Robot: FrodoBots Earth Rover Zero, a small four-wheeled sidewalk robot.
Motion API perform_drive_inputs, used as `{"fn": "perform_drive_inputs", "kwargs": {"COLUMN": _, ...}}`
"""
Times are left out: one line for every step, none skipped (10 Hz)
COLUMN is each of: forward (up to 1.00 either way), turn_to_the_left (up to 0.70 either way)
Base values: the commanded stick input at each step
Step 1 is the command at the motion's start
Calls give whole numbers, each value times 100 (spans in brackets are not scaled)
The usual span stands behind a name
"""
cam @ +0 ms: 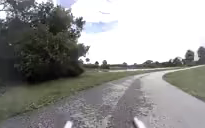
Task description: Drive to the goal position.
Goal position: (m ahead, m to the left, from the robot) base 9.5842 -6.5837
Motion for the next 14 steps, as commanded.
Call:
{"fn": "perform_drive_inputs", "kwargs": {"forward": 70, "turn_to_the_left": -35}}
{"fn": "perform_drive_inputs", "kwargs": {"forward": 70, "turn_to_the_left": -35}}
{"fn": "perform_drive_inputs", "kwargs": {"forward": 70, "turn_to_the_left": -35}}
{"fn": "perform_drive_inputs", "kwargs": {"forward": 70, "turn_to_the_left": -34}}
{"fn": "perform_drive_inputs", "kwargs": {"forward": 70, "turn_to_the_left": -30}}
{"fn": "perform_drive_inputs", "kwargs": {"forward": 70, "turn_to_the_left": -23}}
{"fn": "perform_drive_inputs", "kwargs": {"forward": 70, "turn_to_the_left": -16}}
{"fn": "perform_drive_inputs", "kwargs": {"forward": 70, "turn_to_the_left": -9}}
{"fn": "perform_drive_inputs", "kwargs": {"forward": 70, "turn_to_the_left": -2}}
{"fn": "perform_drive_inputs", "kwargs": {"forward": 70, "turn_to_the_left": 0}}
{"fn": "perform_drive_inputs", "kwargs": {"forward": 70, "turn_to_the_left": 0}}
{"fn": "perform_drive_inputs", "kwargs": {"forward": 70, "turn_to_the_left": 0}}
{"fn": "perform_drive_inputs", "kwargs": {"forward": 70, "turn_to_the_left": 0}}
{"fn": "perform_drive_inputs", "kwargs": {"forward": 70, "turn_to_the_left": 0}}
